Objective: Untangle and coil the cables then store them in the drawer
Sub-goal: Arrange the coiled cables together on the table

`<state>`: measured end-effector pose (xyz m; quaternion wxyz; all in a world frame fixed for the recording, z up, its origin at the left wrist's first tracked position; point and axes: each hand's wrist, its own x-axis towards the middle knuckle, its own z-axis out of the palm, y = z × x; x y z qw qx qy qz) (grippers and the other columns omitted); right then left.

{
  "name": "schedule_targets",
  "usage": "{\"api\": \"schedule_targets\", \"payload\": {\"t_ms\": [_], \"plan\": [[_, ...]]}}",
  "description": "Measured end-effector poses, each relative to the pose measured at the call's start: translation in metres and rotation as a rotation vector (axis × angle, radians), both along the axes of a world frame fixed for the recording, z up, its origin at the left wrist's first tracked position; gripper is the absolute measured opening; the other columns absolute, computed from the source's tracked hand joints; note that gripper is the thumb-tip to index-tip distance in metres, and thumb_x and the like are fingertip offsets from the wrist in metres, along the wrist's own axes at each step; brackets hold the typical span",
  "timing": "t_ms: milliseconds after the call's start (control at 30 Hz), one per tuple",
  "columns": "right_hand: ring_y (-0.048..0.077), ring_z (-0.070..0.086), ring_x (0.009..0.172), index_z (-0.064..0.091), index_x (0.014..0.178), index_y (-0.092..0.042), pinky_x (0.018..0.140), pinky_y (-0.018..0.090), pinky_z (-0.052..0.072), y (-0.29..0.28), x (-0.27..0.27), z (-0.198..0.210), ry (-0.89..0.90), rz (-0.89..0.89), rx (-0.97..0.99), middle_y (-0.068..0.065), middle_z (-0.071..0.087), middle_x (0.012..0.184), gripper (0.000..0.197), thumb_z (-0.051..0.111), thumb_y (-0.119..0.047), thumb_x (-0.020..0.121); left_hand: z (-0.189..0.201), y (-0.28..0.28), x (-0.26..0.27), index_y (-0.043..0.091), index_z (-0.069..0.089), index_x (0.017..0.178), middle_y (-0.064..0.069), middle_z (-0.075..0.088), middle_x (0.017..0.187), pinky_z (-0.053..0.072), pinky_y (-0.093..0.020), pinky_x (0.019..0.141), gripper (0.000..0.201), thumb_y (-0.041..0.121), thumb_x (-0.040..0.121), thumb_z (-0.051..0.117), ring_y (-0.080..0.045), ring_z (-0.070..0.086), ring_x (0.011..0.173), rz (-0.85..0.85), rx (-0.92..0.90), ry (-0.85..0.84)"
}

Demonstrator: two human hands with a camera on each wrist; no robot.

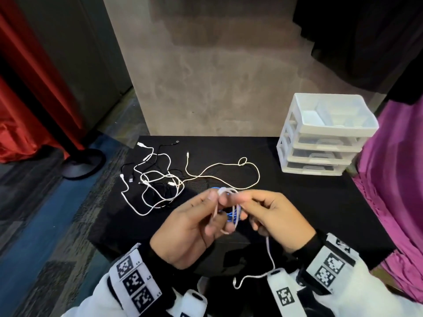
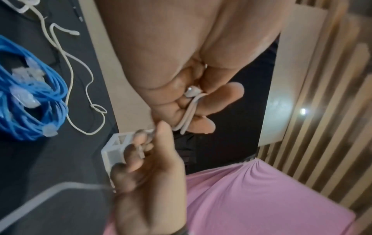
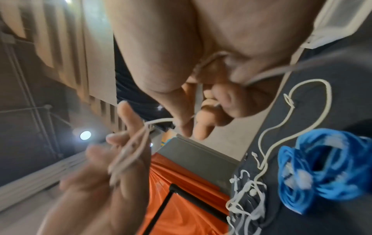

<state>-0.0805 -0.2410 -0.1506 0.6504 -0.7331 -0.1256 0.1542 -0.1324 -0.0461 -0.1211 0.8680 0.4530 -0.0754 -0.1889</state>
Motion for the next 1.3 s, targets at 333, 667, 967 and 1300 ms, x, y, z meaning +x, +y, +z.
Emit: {"api": "schedule_targets", "payload": {"t_ms": [333,667,967,1300], "plan": [[0.014,0.061,0.071,0.062,0.099,-0.026,0.075,0.043,0.052,0.014,-0.053,-0.018,-0.38,0.294,-0.476,0.001,0.065,0.076,0.027,0.049,-0.049,0.103,-0.017,0.008,0.022,0.008,0.052,0.097,0.004,0.06,0.143,0.05,-0.045,0.103,0.026,0.027,0.108,0.039,-0.026,0.07,0.114,0.495,0.52,-0.268],[0.014,0.059,0.063,0.071,0.079,-0.024,0.065,0.038,0.051,-0.013,-0.009,0.04,-0.516,-0.003,-0.349,-0.001,0.067,0.069,0.014,0.083,-0.029,0.085,-0.015,-0.003,0.0,0.015,0.063,0.096,0.013,0.052,0.057,0.042,-0.026,0.062,0.034,0.029,0.11,0.036,-0.014,0.04,0.053,0.095,0.845,-0.328],[-0.002,0.049,0.056,0.079,0.094,-0.023,0.061,0.01,0.039,-0.005,0.003,-0.024,-0.199,-0.033,-0.068,-0.008,0.062,0.067,0.018,0.064,-0.019,0.102,0.01,0.003,0.003,0.007,0.048,0.094,-0.022,0.069,0.116,0.051,-0.031,0.069,0.027,0.027,0.107,0.038,-0.005,0.037,0.044,0.154,0.085,-0.122],[-0.002,0.066,0.078,0.074,0.101,-0.032,0.078,0.022,0.052,0.015,-0.065,-0.063,-0.268,0.19,-0.32,-0.019,0.071,0.081,0.017,0.059,-0.038,0.104,0.007,0.029,0.036,0.004,0.047,0.097,-0.003,0.065,0.136,0.053,-0.026,0.085,0.029,0.021,0.111,0.03,-0.022,0.076,0.092,0.54,0.629,-0.412]]}}
